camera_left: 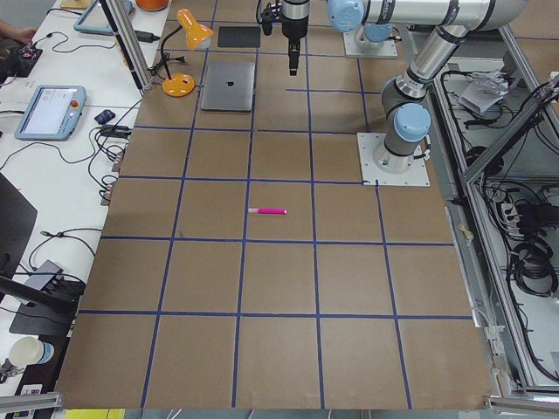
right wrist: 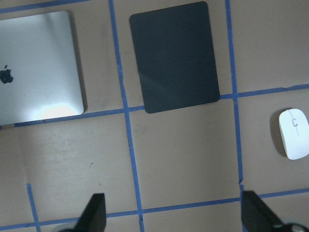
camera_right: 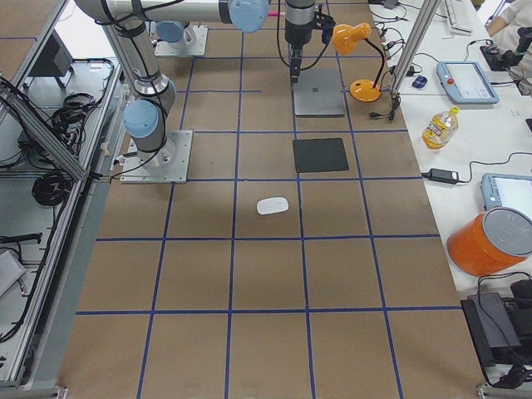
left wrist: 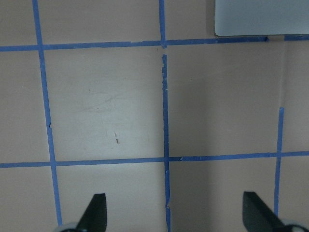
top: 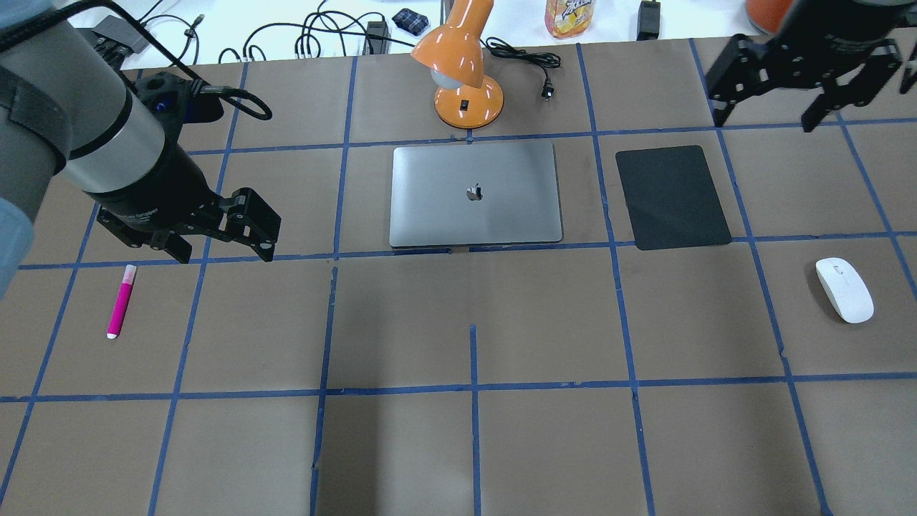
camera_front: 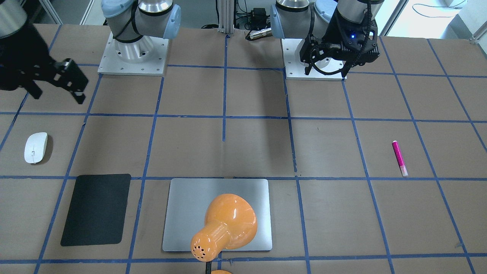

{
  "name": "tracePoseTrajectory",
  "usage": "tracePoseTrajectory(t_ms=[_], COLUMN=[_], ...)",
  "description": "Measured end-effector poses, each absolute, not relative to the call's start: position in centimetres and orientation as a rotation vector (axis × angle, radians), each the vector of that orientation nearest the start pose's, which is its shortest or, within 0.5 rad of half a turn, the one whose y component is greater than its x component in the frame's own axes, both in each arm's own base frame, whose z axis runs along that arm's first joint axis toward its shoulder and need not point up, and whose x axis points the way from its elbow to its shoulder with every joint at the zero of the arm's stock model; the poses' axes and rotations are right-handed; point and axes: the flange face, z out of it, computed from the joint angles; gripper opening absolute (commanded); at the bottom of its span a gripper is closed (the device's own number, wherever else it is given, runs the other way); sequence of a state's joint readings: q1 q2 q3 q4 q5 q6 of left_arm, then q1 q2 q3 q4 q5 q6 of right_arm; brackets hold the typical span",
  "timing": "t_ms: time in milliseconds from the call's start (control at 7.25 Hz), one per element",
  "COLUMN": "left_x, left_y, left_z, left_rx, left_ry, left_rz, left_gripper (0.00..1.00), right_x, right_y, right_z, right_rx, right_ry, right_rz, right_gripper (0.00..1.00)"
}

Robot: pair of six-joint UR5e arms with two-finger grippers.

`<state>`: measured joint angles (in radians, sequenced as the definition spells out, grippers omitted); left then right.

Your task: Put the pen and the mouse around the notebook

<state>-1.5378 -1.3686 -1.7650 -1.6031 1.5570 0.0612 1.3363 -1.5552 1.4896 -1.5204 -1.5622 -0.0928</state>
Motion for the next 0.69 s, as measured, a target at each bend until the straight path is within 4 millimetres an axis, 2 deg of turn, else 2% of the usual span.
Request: tracePoseTrajectory(t_ms=[138, 276, 414, 552, 690], left_x=[-11.6, -10.3, -7.8, -4.3, 0.2], left_y=[-41.1, -41.7, -42.3, -43.0, -43.5], left_z=[47.7, 46.7, 45.2, 43.4, 41.3], left_rx=[0.041, 0.015, -0.03, -0.061, -0.051], left_ry=[3.154, 3.155, 3.157, 3.162, 3.17], left_rz=[0.044, 0.073, 0.104, 0.116, 0.11], left_gripper=[1.0, 1.0, 1.0, 1.0, 1.0], right_x=[-3.8, -8.7, -13.0, -17.0, -20.1], right_y=[-51.7, -51.6, -51.2, -50.7, -50.2], right_z=[50.7, 49.3, 47.2, 44.4, 41.3], right_rx=[0.205, 0.098, 0.01, -0.045, -0.112], right_ry=[3.129, 3.126, 3.116, 3.11, 3.109], right_rz=[0.007, 0.044, 0.068, 0.063, 0.039], right_gripper=[1.0, 1.0, 1.0, 1.0, 1.0])
